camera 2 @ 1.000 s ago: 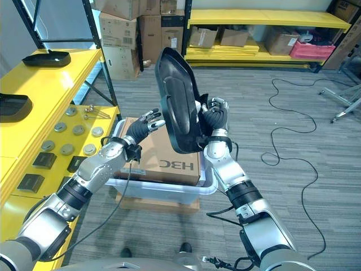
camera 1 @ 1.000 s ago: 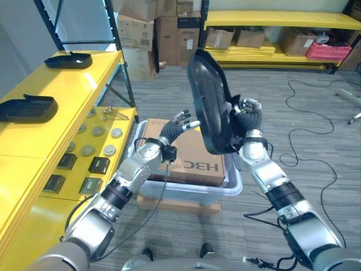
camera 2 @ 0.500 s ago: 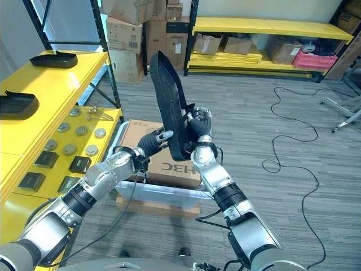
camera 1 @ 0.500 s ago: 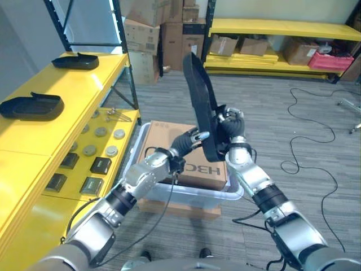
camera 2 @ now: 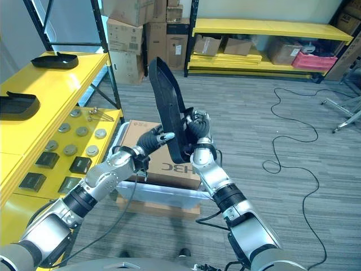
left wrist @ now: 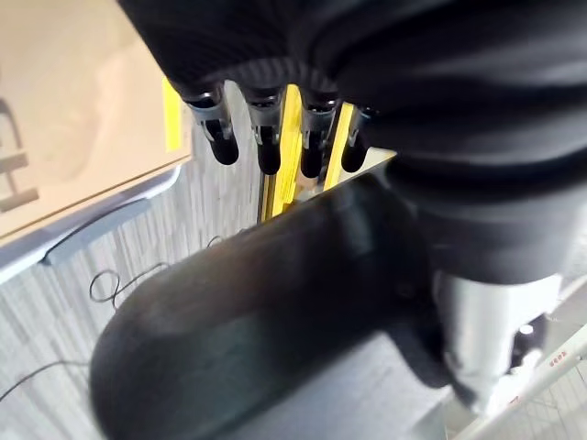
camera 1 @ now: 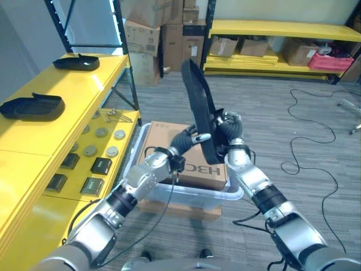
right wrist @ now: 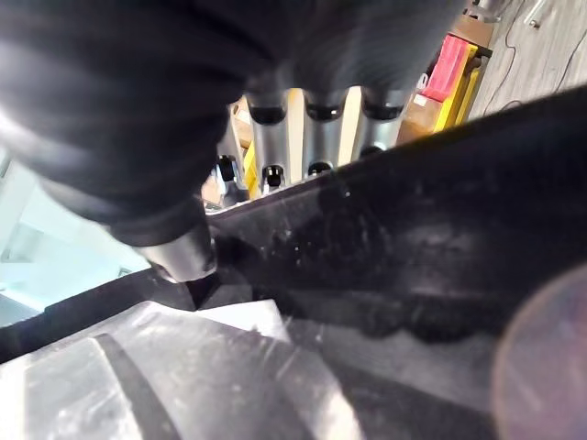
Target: Move parts from the plastic box to the shelf.
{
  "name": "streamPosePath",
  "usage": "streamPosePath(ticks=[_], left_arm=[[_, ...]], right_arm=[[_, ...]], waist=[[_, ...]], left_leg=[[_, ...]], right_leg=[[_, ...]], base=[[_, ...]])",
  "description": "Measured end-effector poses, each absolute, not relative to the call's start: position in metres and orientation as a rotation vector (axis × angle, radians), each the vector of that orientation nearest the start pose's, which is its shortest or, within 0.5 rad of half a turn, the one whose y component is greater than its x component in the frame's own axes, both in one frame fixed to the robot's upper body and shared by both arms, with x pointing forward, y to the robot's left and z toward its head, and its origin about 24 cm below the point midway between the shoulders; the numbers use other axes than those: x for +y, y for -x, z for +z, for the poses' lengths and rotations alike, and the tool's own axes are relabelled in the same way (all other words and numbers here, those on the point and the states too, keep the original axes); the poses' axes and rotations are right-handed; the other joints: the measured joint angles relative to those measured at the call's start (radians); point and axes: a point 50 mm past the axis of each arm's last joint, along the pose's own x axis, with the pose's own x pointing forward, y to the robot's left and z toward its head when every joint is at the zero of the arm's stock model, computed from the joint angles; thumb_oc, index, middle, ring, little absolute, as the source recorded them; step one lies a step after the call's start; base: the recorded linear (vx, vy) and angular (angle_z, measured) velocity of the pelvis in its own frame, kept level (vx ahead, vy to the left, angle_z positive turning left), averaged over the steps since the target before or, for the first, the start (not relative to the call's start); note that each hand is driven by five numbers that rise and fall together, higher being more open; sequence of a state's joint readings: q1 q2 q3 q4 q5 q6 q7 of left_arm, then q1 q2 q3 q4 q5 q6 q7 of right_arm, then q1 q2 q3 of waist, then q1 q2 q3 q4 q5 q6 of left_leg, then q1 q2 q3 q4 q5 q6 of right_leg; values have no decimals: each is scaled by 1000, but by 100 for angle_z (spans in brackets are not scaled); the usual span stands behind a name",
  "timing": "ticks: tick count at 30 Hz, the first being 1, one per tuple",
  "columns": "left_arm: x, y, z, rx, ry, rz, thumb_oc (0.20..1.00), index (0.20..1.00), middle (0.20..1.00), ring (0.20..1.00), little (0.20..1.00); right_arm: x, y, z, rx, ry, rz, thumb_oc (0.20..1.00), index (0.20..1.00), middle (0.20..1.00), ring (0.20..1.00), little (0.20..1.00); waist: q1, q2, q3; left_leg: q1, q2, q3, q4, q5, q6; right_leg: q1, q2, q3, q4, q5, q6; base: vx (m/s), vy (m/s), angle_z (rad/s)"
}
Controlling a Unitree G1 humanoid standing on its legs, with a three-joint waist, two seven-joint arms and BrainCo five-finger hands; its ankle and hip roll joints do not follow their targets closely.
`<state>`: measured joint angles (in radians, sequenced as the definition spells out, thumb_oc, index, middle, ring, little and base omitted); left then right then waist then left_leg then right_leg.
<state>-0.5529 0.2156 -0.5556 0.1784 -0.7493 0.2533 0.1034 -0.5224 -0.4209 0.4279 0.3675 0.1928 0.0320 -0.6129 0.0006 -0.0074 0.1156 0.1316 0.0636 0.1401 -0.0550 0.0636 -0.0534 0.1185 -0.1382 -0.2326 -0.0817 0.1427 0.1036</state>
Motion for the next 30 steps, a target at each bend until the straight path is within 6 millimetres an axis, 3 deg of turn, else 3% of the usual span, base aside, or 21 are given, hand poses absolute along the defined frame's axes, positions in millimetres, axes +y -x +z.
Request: streamPosePath(ticks=[7,13,21,30], left_arm=[[62,-320,102,144,181,-502,1000,1000,1000,1000,1000],[58,-319,99,168,180,-544,1000,1000,1000,1000,1000],[38,-308,88,224,146,-643,1000,1000,1000,1000,1000],[37,-307,88,197,84,-666,1000,1000,1000,1000,1000]], right_arm=[[-168,-337,96,-135,397,-274,200,200,200,200,200],[-168,-338,95,-134,399,-274,200,200,200,200,200],[-168,-337,96,-137,397,-274,200,200,200,200,200],[-168,-337,96,-139,397,-273,200,200,200,200,200]], waist=[[18,3,0],[30,3,-1],[26,3,-1],[23,3,-1]], left_leg=[[10,-1,-3,-1,-2,2],[10,-2,-5,0,0,1],[11,-3,-6,1,0,1],[12,-3,-6,1,0,1]], right_leg=[[13,-2,-3,0,-2,2],[15,-3,-6,0,-2,2],[17,-4,-6,0,-2,2],[18,-4,-6,0,-2,2]], base=[[2,2,1],[0,0,0],[0,0,0],[0,0,0]])
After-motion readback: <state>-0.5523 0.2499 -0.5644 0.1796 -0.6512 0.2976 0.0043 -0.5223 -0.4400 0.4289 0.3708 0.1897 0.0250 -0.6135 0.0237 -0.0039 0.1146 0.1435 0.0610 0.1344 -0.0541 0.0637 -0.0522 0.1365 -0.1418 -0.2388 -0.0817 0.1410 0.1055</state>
